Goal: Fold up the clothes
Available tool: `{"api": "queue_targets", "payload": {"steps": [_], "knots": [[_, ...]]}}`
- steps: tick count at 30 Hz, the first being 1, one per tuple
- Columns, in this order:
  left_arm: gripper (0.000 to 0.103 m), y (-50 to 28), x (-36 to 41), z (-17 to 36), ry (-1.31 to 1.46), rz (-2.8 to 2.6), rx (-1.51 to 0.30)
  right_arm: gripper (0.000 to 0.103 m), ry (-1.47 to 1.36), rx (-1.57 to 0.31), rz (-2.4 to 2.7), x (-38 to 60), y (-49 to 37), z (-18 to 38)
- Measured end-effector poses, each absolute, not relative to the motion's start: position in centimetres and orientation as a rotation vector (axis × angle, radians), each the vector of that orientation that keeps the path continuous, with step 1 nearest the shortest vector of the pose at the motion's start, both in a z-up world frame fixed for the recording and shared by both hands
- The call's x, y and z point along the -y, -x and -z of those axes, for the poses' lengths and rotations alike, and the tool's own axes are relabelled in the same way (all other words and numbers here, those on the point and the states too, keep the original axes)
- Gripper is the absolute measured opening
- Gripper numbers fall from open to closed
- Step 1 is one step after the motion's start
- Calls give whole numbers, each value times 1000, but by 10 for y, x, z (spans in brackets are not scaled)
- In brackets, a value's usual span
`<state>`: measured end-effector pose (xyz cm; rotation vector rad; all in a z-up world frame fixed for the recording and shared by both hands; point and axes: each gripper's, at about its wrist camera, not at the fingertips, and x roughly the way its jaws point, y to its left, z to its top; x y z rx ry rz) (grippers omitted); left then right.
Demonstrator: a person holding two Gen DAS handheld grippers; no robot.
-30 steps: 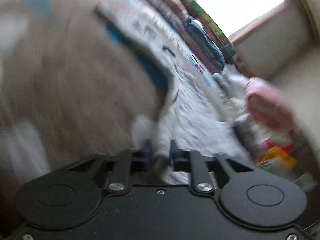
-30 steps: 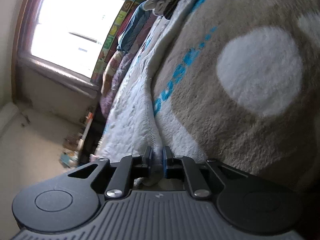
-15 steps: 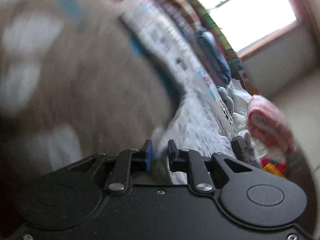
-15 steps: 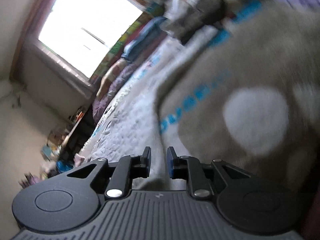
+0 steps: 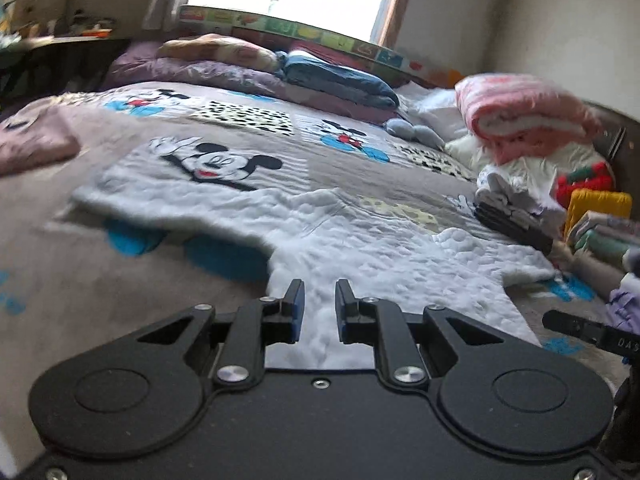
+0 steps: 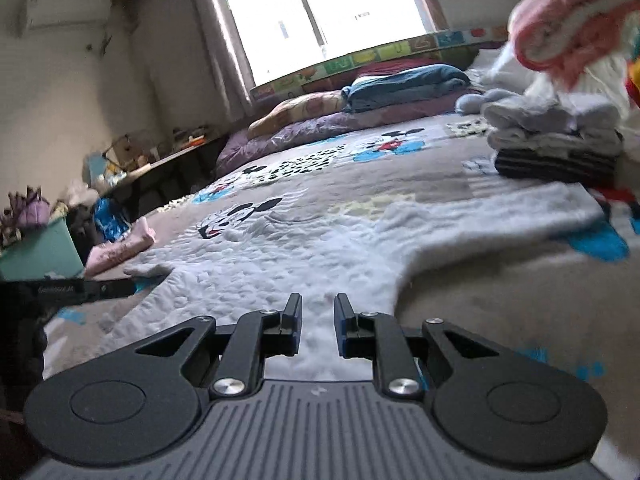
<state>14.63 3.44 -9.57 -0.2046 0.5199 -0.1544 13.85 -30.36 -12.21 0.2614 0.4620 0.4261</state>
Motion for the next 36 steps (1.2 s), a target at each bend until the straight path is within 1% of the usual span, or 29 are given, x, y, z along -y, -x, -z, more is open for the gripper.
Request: {"api": "queue_targets", "payload": {"steps": [3,10,15,21,23,25,36], "knots": [[13,-174,-26,94,173,158,-538,20,-223,-477,-440,302,-157,122],[13,-232,-24,99,135,125,-600,20,-271,-548,-442,311,-190,146],[13,-246,-39,127,164,87,-712,18,-290,-596,-445,312,-197,161],[13,-233,-43,135,146,108,-709,16,-320,-610,-449,316,-196,168],[13,-229,-42,134,125,116,-711,12,-334,-613,-446,318,-197,170],[13,-224,-41,134,100,124,-715,12,-346,-615,-444,320,-198,171],[14,-179,-53,135,93,141,-741,11,-367,-617,-447,323,-200,174]]}}
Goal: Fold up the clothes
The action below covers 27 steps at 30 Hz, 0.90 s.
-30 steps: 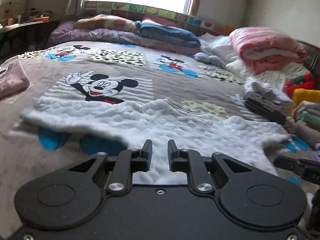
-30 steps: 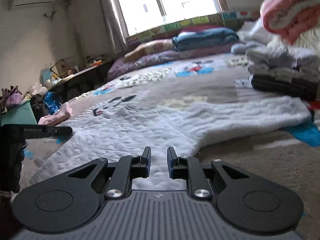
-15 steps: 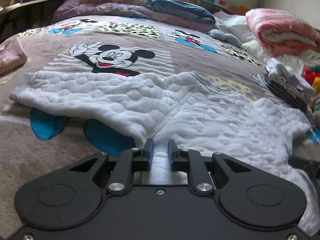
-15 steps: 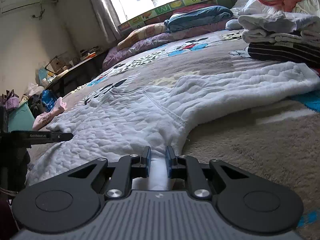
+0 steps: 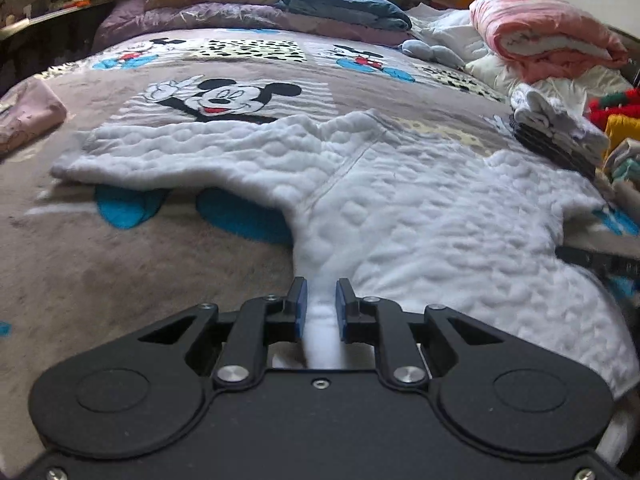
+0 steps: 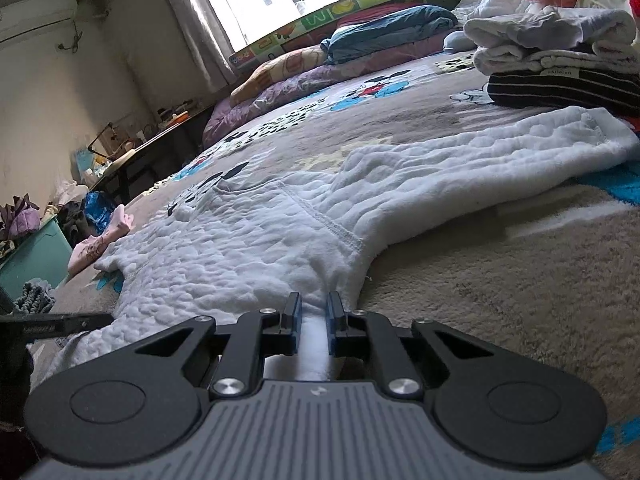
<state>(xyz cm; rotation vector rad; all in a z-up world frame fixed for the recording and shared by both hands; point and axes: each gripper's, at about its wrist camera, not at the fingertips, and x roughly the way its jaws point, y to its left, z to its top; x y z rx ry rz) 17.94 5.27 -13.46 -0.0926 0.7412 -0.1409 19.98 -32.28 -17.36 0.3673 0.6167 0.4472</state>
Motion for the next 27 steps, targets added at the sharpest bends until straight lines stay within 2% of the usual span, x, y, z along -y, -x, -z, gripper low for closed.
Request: {"api": "queue_targets", "payload": {"steps": [6,11,20,24,26,27], "knots": [[13,-152,-60,137,110,132,-733,11,-375,-616,-447,323,-200,174],[21,-125,-77,136,186,108,-739,11,-376,-612,-445,323,-199,174],[22,-89,-72,132,119,58,-776,12,-388,-598,-432,327,-193,172],[22,-83,-73,126,97,43,-801,18,-406,-577,-418,333,-183,165],[22,-82,-76,121,99,37,-802,28,-394,-564,-408,336,-180,158],[22,-81,-78,117,100,30,-791,27,-387,-557,-404,338,-178,155]]}}
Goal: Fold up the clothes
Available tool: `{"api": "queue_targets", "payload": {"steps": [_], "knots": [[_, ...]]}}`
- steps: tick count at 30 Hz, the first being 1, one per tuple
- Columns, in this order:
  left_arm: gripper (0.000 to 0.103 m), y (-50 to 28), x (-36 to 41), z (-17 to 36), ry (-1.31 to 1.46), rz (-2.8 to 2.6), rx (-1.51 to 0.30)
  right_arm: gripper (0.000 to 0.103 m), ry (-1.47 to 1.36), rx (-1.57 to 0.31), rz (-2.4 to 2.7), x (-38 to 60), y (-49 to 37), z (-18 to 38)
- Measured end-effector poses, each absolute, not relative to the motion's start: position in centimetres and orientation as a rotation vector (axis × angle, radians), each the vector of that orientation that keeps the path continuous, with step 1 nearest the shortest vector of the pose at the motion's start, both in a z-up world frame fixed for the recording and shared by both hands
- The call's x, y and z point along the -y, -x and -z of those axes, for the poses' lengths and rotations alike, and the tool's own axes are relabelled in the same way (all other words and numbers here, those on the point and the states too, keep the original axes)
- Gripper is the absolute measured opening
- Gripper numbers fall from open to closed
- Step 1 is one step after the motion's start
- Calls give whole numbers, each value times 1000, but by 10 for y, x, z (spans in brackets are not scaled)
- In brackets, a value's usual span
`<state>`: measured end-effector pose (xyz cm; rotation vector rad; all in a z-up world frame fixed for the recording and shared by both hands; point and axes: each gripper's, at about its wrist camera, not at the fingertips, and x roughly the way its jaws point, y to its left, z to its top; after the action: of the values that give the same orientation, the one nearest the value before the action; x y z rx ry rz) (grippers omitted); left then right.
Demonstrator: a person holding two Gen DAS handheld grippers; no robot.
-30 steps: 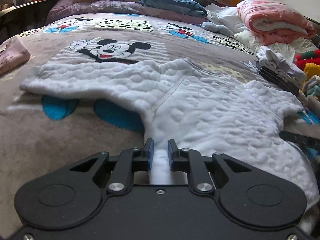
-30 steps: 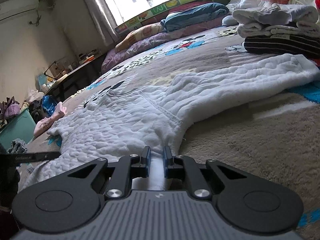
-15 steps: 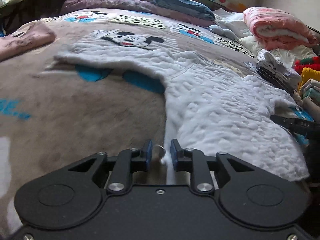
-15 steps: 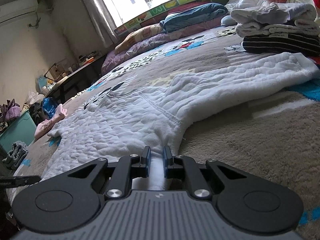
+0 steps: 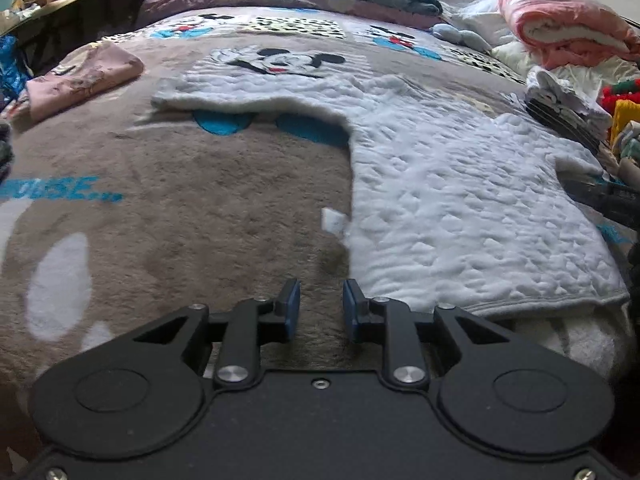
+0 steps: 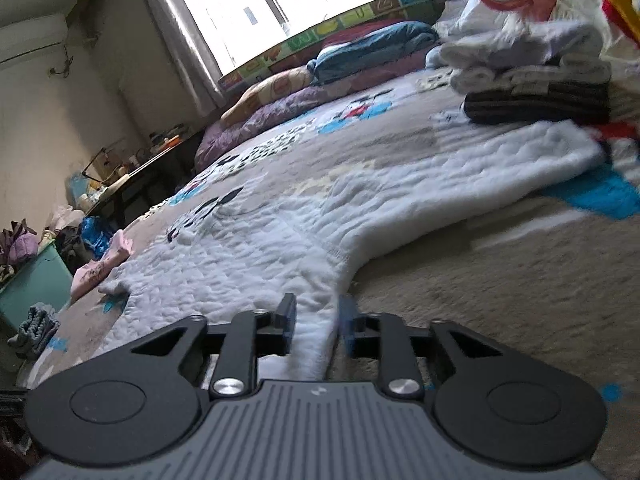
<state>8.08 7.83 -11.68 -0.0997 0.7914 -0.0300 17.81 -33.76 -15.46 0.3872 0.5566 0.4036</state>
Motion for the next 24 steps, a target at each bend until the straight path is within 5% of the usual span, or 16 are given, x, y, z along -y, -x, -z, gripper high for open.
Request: {"api": "queue_targets", "payload": {"steps": [14,24], "knots": [[22,-188,-49,66,-22,59,-629,27,-51,-444,-461,294,-221,120],[22,-313,9,86,-136,220,-695,27,132,-411,-632,232,-266,98]]}}
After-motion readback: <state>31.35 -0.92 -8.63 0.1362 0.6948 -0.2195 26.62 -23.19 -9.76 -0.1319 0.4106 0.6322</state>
